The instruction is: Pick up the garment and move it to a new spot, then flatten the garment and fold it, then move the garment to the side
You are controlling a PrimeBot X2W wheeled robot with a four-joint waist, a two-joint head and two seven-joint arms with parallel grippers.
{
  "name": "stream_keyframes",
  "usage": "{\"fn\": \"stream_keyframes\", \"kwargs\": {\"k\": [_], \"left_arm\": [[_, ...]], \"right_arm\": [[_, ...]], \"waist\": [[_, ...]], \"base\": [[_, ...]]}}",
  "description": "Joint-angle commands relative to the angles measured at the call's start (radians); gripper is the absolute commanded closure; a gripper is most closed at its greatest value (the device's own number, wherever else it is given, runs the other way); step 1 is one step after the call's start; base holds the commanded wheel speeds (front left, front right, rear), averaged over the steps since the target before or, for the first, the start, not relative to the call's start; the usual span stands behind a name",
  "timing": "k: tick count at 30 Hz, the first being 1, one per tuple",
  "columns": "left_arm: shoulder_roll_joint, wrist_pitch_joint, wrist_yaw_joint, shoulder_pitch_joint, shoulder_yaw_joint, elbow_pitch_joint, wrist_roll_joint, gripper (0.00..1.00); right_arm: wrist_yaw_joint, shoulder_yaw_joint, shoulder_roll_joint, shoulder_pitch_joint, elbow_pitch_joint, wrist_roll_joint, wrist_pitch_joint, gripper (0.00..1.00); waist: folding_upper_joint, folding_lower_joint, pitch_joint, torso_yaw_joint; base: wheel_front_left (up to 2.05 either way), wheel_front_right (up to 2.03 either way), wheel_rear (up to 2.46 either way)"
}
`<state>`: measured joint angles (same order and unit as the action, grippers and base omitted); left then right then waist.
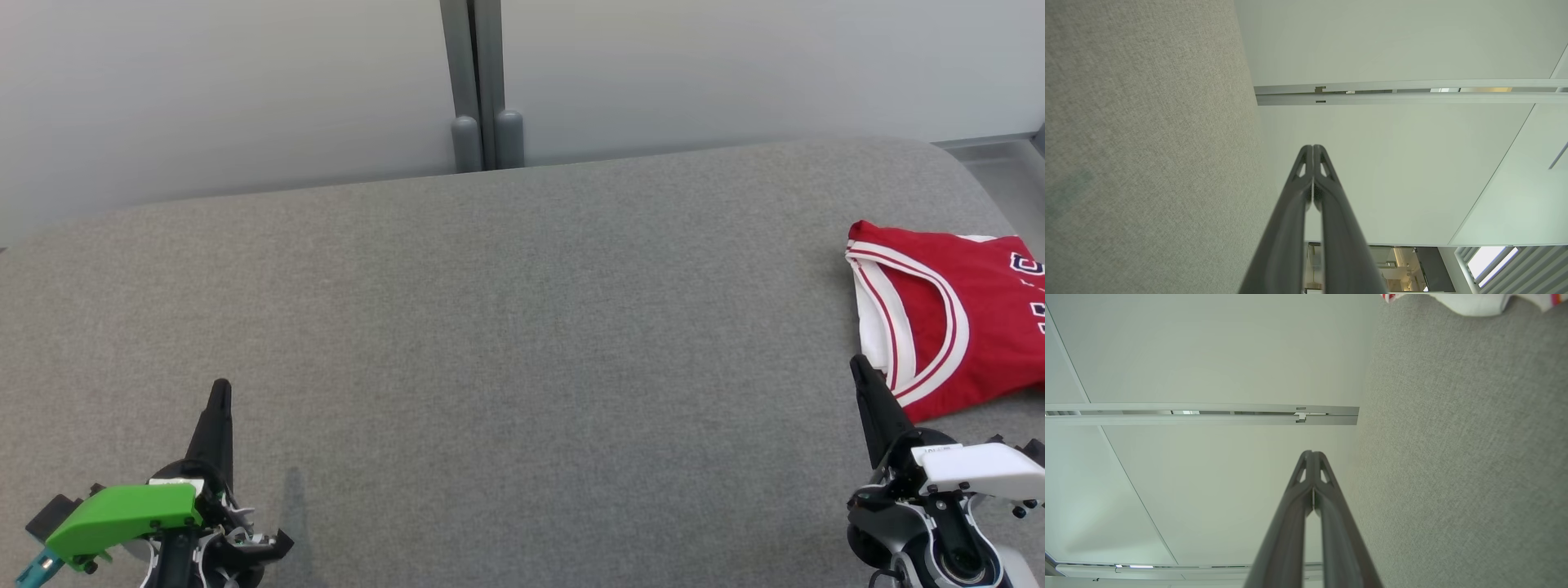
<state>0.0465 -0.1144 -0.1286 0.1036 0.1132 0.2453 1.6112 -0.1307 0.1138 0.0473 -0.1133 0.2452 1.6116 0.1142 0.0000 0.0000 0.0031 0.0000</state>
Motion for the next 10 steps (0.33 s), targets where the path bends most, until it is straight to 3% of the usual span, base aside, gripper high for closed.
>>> {"fn": "stream_keyframes", "kwargs": {"k": [1, 10], "left_arm": [[0.007, -0.003, -0.004, 0.011, 0.002, -0.002, 0.003, 1.00], [0.007, -0.003, -0.004, 0.011, 0.002, -0.002, 0.003, 1.00]], "right_arm": [[0.000, 0.002, 0.006, 0.011, -0.004, 0.003, 0.003, 1.00], [0.000, 0.002, 0.006, 0.011, -0.004, 0.003, 0.003, 1.00]], "waist": [[0.0000, 0.0000, 0.000, 0.000], [0.0000, 0.0000, 0.000, 0.000]], "base": [[0.00, 0.00, 0.00], [0.00, 0.00, 0.00]]}}
